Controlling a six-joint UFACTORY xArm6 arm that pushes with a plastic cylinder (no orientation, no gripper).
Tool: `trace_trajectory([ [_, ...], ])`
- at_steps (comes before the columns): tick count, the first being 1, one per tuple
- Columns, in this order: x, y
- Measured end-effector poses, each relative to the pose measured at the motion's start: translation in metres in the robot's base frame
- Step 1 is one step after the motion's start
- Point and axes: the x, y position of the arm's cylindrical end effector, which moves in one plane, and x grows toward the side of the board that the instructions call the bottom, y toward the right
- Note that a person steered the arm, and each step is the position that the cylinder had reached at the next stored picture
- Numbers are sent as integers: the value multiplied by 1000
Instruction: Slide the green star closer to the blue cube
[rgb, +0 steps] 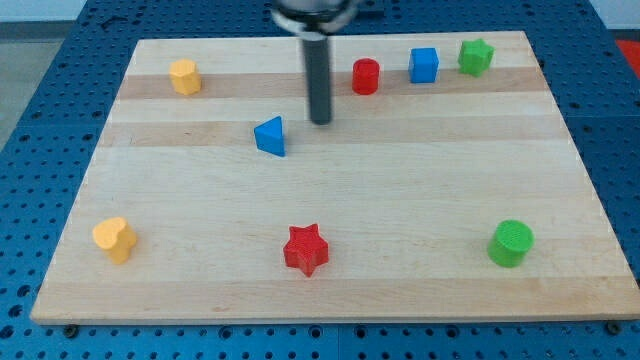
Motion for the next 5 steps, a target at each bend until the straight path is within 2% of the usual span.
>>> trace_trajectory([
  [1,0,102],
  [3,-57,236],
  [5,-121,252],
])
